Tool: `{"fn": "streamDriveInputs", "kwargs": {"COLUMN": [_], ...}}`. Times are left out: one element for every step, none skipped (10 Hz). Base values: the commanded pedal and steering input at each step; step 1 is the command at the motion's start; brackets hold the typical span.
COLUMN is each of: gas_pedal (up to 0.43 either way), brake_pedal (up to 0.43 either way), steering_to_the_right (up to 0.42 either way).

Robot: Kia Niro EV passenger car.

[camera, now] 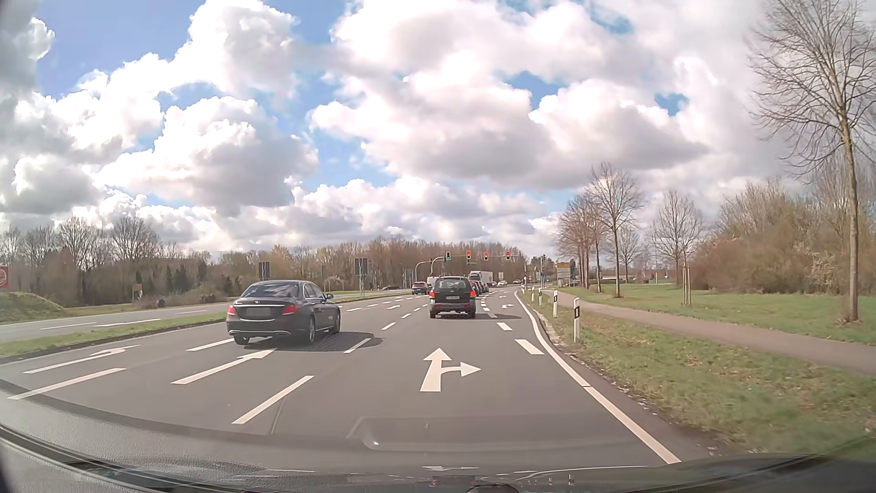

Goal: Follow the waypoints while adhering to traffic rules and regulations

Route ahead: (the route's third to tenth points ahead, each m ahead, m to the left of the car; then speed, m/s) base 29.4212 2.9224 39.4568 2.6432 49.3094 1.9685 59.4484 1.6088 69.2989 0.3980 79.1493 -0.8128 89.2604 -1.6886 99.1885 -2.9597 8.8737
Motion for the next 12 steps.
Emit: {"fn": "streamDriveInputs", "kwargs": {"gas_pedal": [0.0, 0.0, 0.0, 0.0, 0.0, 0.0, 0.0, 0.0, 0.0, 0.0, 0.0, 0.0], "brake_pedal": [0.22, 0.226, 0.22, 0.226, 0.22, 0.22, 0.226, 0.226, 0.22, 0.213, 0.195, 0.189], "steering_to_the_right": [0.004, 0.004, 0.004, 0.004, 0.004, 0.004, 0.004, 0.004, 0.003, 0.004, 0.003, 0.003]}}
